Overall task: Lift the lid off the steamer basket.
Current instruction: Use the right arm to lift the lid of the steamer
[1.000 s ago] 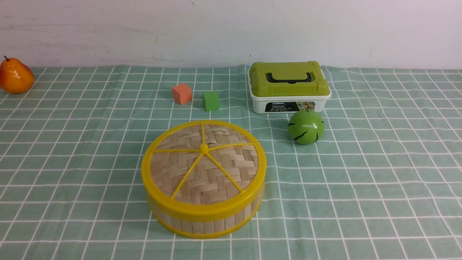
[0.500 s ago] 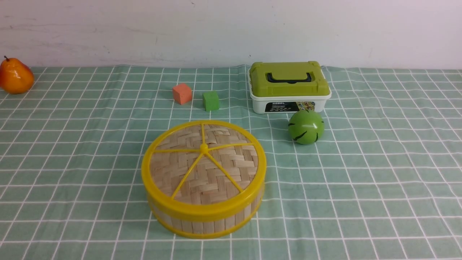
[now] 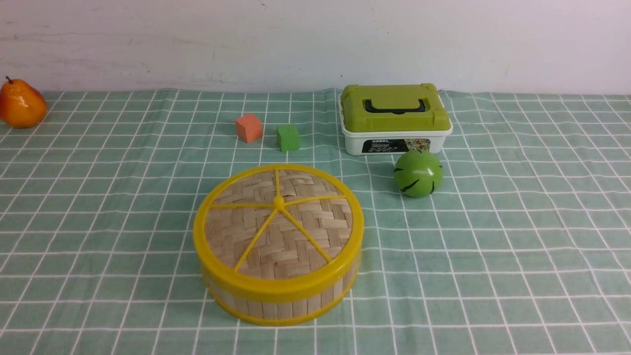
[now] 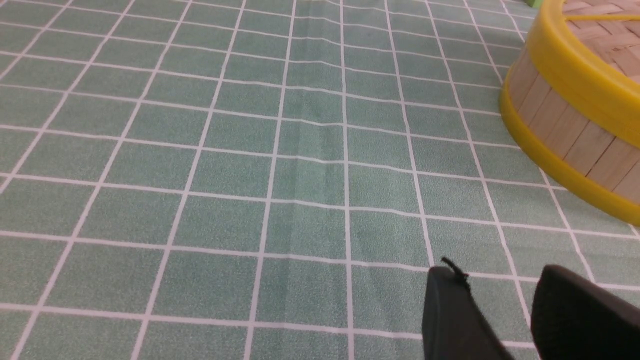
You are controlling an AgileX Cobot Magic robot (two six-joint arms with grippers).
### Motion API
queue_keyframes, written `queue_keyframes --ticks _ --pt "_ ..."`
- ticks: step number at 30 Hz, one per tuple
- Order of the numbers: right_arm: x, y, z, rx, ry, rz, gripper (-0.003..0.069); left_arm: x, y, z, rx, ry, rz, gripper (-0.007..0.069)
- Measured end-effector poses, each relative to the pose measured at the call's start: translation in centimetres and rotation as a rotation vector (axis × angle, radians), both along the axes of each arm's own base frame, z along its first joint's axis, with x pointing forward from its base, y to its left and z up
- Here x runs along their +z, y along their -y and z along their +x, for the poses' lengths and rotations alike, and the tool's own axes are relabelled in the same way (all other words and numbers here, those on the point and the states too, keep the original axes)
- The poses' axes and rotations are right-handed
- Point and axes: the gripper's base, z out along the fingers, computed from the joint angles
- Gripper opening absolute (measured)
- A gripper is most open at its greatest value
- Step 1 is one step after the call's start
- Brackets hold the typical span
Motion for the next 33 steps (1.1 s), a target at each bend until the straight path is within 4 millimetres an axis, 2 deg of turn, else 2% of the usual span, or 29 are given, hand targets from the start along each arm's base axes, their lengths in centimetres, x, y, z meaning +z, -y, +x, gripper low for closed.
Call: queue_keyframes --ticks 13,16,20,22,24,26,33 --pt "0.0 -0.2 0.0 0.004 0.003 0.057 0.0241 0.0 0.0 0.0 0.0 0.0 0.0 0.0239" --pt "0.0 -0.5 0.0 0.007 0.009 0.155 0.0241 0.0 0.0 0.0 0.0 0.0 0.0 0.0239" --pt "0.3 -1.7 0.1 -0.009 0.015 0.685 0.0241 0.0 0.0 0.0 0.0 0.0 0.0 0.0239" --pt "0.4 -2.2 0.1 -0.017 0.007 0.909 0.0241 0.0 0.0 0.0 0.0 0.0 0.0 0.0239" --pt "0.8 -2.4 0.1 -0.02 0.022 1.058 0.0241 0.0 0.0 0.0 0.0 0.0 0.0 0.0239" --pt "1.1 -2.3 0.2 -0.021 0.047 1.093 0.0241 0.0 0.0 0.0 0.0 0.0 0.0 0.0239" --pt "1.4 -2.0 0.3 -0.011 0.107 1.014 0.0241 0.0 0.0 0.0 0.0 0.0 0.0 0.0239"
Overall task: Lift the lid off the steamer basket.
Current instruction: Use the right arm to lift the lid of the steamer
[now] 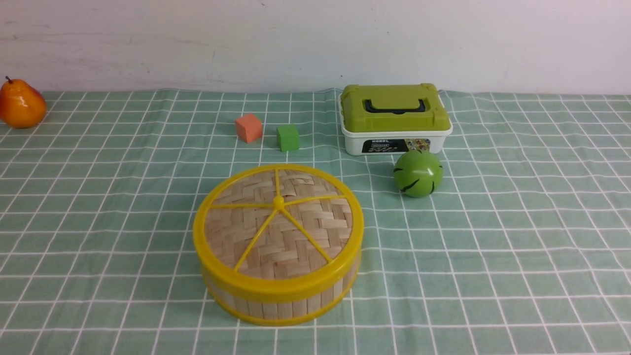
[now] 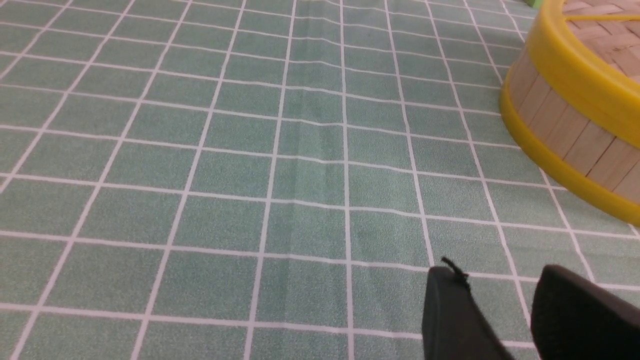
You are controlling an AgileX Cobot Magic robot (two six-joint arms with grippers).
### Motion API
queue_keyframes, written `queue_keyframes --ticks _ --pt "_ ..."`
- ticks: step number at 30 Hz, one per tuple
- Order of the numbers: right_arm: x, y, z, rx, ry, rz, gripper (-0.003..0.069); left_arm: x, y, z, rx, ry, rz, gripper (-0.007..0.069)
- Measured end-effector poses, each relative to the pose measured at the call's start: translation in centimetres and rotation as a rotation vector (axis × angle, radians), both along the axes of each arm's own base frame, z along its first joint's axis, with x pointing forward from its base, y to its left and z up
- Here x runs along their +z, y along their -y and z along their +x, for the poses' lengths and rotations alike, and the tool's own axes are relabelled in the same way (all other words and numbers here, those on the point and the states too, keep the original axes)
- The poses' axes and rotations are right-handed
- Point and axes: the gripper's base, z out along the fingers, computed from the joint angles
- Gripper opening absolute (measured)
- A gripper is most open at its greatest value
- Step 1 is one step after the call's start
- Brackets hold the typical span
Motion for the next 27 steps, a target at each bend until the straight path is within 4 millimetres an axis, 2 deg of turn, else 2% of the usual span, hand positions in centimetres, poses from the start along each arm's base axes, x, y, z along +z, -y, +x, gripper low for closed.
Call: queue_keyframes --ticks 3,5,6,7,10,11,12,16,19,20,21,23,27 --pt "0.5 0.0 0.0 0.019 0.035 -0.137 0.0239 0.0 0.0 0.0 0.0 0.0 0.0 0.0239" --pt "2.4 -0.1 -0.3 0.031 0.107 -0.267 0.0223 0.0 0.0 0.0 0.0 0.0 0.0 0.0239" --pt "2.7 -0.1 -0.3 0.033 0.114 -0.281 0.022 0.0 0.0 0.0 0.0 0.0 0.0 0.0239" --pt "5.2 -0.1 -0.3 0.045 0.163 -0.388 0.0178 0.0 0.0 0.0 0.0 0.0 0.0 0.0239" --pt "9.3 -0.6 0.4 0.121 0.174 -0.561 0.0077 0.0 0.0 0.0 0.0 0.0 0.0 0.0239" --pt "11.7 -1.0 1.2 0.201 0.152 -0.657 0.0023 0.0 0.0 0.0 0.0 0.0 0.0 0.0239" --pt "13.2 -1.3 2.0 0.274 0.129 -0.719 0.0001 0.0 0.0 0.0 0.0 0.0 0.0 0.0239" --pt "17.4 -2.4 5.9 0.6 0.03 -0.898 -0.0022 0.0 0.0 0.0 0.0 0.0 0.0 0.0239" --pt "19.3 -3.0 8.9 0.812 -0.015 -0.946 -0.0017 0.0 0.0 0.0 0.0 0.0 0.0 0.0239" --pt "19.5 -3.3 10.8 0.892 -0.044 -0.945 -0.0011 0.0 0.0 0.0 0.0 0.0 0.0 0.0239" --pt "19.9 -3.4 11.0 0.899 -0.037 -0.952 -0.0011 0.0 0.0 0.0 0.0 0.0 0.0 0.0239" --pt "20.1 -5.0 14.3 1.049 -0.075 -0.987 -0.0004 0.0 0.0 0.0 0.0 0.0 0.0 0.0239" --pt "20.1 -8.6 18.0 1.165 -0.162 -1.1 0.0 0.0 0.0 0.0 0.0 0.0 0.0 0.0239"
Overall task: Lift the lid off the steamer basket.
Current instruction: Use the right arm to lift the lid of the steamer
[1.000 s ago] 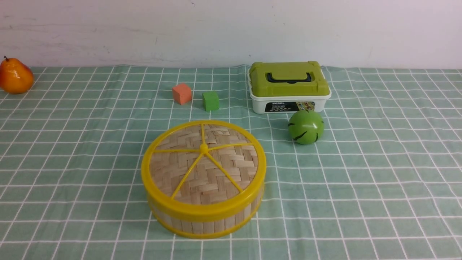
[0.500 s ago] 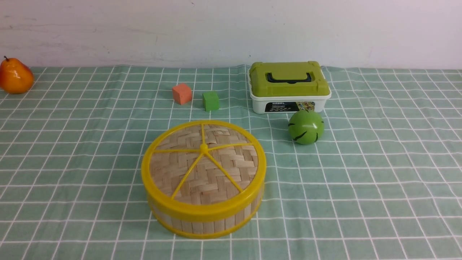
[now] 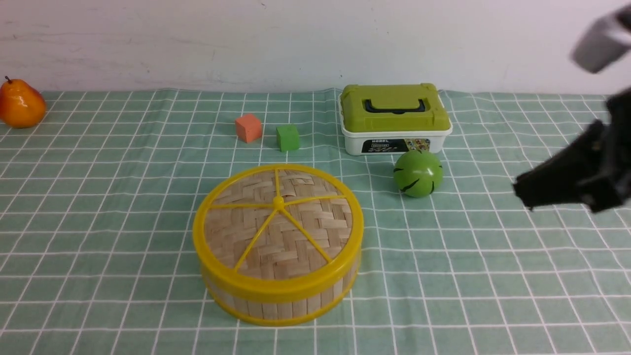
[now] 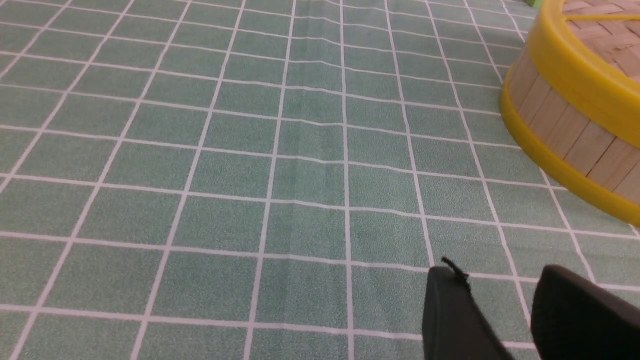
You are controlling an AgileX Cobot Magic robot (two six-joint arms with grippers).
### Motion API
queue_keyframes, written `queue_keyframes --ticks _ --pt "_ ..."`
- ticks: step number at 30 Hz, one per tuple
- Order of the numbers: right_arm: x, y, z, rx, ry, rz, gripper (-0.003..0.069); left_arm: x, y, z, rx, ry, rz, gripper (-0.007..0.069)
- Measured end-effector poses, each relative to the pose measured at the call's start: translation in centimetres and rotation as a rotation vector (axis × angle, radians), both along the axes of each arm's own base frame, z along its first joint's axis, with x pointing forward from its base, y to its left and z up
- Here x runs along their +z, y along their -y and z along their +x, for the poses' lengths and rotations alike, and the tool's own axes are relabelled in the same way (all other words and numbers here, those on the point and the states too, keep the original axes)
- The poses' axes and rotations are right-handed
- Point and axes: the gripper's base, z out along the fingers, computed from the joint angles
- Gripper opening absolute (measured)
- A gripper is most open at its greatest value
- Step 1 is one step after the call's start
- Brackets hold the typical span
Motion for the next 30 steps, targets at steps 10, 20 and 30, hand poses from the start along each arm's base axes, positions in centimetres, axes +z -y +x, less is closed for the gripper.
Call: queue_keyframes --ticks 10,20,30 --pt "-4.2 -14.0 10.7 0.005 -0.026 -0.293 0.0049 0.0 0.0 0.0 0.0 0.0 0.0 0.0239" --pt "-10.2 -21.6 15.0 0.043 -0.078 -0.213 0.0431 0.0 0.0 0.0 0.0 0.0 0.0 0.0239" --pt "-12.2 -22.3 15.3 0.06 -0.137 -0.203 0.0438 0.0 0.0 0.0 0.0 0.0 0.0 0.0239"
